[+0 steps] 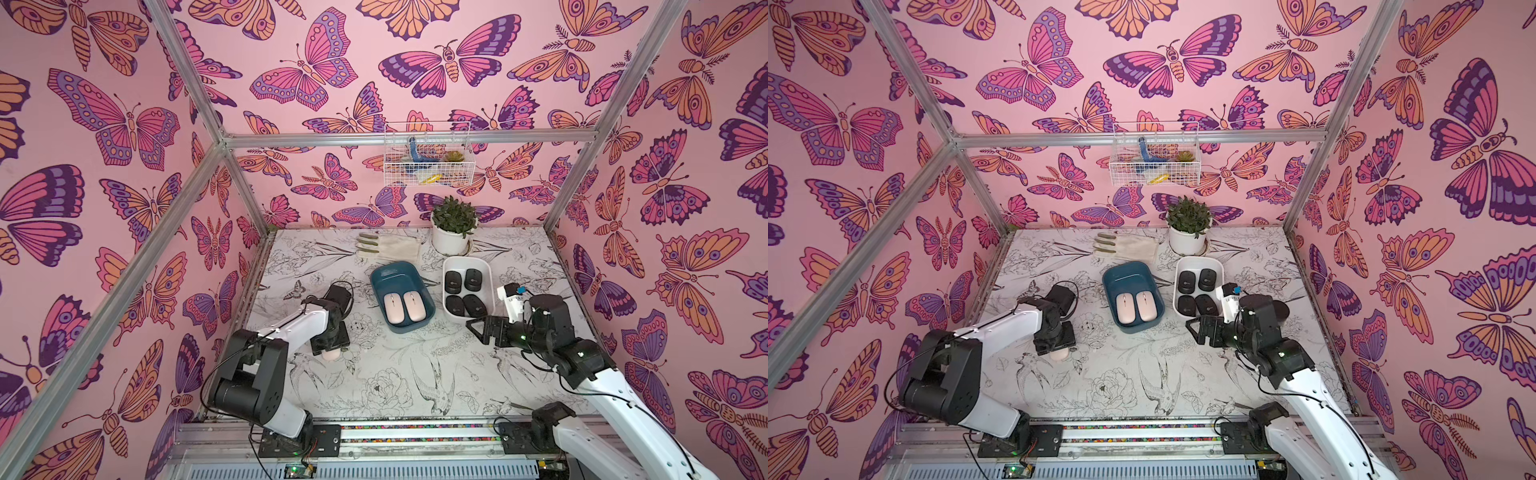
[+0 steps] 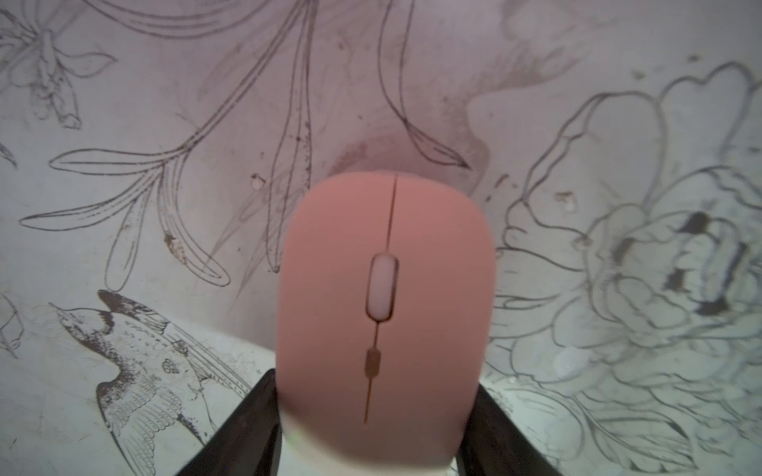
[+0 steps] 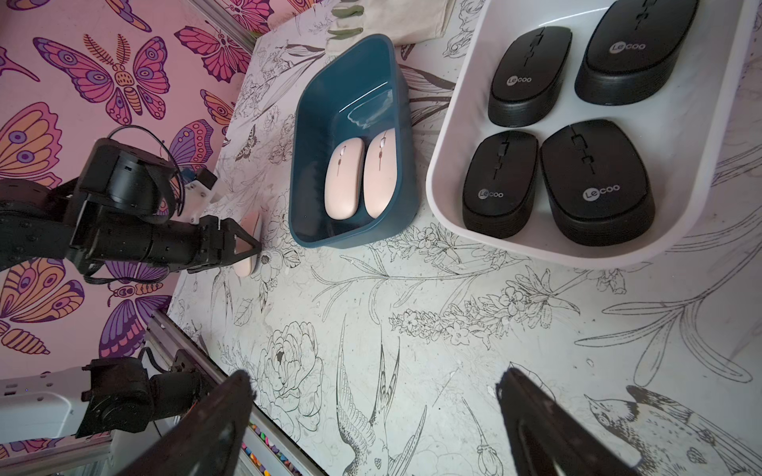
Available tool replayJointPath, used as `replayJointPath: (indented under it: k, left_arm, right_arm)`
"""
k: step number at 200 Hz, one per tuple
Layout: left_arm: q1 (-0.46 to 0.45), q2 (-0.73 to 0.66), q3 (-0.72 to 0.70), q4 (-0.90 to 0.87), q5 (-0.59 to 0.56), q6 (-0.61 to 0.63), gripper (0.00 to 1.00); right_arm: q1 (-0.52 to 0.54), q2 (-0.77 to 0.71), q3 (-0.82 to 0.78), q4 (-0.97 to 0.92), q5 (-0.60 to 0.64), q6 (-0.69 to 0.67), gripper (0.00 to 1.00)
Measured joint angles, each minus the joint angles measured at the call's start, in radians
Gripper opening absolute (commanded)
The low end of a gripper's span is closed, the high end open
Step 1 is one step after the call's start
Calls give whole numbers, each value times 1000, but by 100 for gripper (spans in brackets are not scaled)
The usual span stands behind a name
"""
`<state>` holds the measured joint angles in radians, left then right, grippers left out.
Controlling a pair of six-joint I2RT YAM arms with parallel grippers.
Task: Place the mice by color into the storage box
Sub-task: Pick up the mouse from the center of the board.
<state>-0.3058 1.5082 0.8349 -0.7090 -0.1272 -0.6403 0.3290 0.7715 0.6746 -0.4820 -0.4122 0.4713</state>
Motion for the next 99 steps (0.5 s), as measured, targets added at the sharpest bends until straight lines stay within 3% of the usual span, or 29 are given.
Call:
replayJointPath:
  k: [20,47,99]
  left_arm:
    - [-39,-52,27,-13,39,-24,58]
    - [-141,-43,186,-25,92,-66,58]
    - [-216,217,617,-2,187,-126,59]
  right_arm:
    - [0,5,0,2,0,1,96]
    - [0,31,0,18,0,3,96]
    - [0,77,-1,34,0,-1,97]
